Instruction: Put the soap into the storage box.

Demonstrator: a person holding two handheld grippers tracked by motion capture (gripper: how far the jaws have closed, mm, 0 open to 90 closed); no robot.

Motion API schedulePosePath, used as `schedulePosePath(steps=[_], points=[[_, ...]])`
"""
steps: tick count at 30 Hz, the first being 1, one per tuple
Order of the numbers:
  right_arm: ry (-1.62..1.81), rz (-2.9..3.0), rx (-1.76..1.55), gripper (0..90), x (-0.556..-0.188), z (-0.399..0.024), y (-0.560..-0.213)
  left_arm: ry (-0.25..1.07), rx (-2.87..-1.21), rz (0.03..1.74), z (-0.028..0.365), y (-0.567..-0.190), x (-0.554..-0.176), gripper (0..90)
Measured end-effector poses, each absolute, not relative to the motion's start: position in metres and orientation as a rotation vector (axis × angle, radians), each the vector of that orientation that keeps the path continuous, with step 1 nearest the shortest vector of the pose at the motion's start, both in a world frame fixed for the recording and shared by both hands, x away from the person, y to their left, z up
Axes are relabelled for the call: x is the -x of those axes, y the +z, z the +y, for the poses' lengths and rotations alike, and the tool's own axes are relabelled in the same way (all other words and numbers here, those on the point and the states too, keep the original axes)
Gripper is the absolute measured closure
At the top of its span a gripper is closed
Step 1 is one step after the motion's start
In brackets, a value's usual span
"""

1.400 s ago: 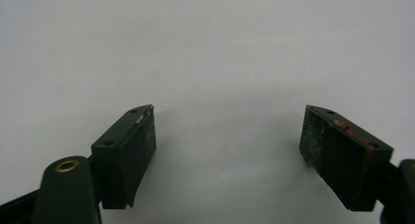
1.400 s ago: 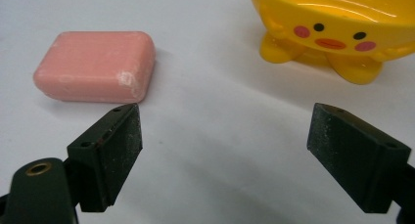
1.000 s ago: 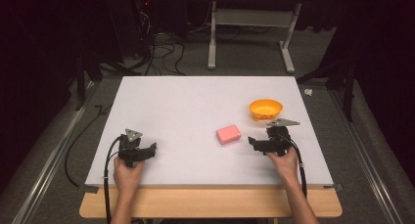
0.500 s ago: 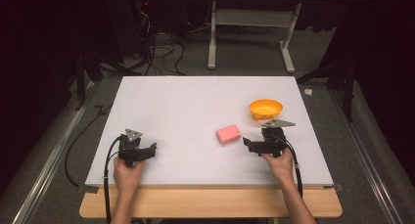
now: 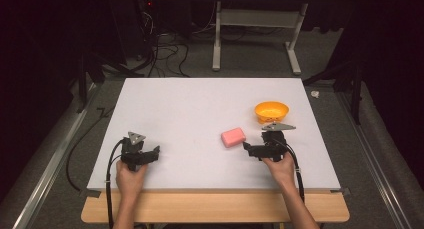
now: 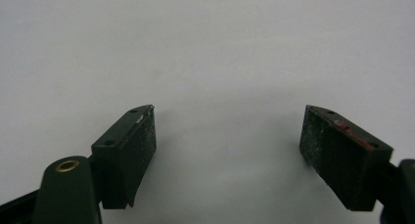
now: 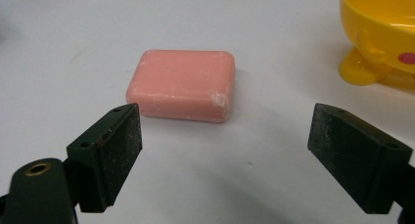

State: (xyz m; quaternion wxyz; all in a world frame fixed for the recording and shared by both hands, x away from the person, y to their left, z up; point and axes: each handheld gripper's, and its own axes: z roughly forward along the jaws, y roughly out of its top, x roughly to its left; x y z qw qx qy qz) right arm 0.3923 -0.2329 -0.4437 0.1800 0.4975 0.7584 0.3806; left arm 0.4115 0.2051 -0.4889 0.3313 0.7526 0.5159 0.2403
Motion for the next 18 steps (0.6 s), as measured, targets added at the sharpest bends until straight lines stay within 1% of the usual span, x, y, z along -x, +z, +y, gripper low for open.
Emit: schedulePosePath(steps=[18], points=[[1.061,2.188,-1.381,13.2,-0.394,-0.207,-0.444,0.627,-1.97,1.348,0.205,-0.489,-0.411,21.5]])
